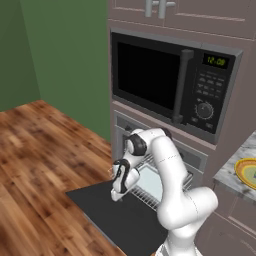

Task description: Take the baked cake out of the oven and place it on the plate for cooling. Then close the oven door.

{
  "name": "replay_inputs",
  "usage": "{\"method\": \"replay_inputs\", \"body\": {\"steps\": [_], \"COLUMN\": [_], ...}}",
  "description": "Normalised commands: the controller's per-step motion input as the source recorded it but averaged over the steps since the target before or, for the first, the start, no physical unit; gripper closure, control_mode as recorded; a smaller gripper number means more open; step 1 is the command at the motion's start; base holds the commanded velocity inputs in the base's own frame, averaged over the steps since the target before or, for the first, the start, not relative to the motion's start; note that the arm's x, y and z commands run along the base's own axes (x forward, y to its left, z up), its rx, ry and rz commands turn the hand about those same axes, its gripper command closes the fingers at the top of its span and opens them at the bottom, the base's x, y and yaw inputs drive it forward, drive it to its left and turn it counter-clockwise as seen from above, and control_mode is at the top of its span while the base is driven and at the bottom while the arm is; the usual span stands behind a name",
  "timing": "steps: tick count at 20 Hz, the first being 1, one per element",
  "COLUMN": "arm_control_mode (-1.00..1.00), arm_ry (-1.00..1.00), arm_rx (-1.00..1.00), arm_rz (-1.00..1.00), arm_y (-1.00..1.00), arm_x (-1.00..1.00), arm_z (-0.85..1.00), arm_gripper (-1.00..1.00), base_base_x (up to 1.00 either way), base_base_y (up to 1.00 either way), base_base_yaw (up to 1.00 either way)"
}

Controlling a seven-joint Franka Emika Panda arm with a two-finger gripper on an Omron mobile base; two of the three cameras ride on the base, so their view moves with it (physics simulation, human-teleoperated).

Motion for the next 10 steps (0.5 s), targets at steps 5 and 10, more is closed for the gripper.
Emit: {"method": "replay_inputs", "body": {"steps": [5, 10], "arm_control_mode": [-1.00, -1.00], "arm_ry": [0.00, 0.00], "arm_rx": [0.00, -0.01], "arm_rz": [-0.02, -0.02], "arm_y": [-0.51, -0.50], "arm_x": [0.40, 0.44], "arm_z": [0.00, 0.00], "arm_gripper": [-1.00, -1.00], "base_base_x": [0.00, 0.00], "base_base_y": [0.00, 0.00], "base_base_yaw": [0.00, 0.00]}}
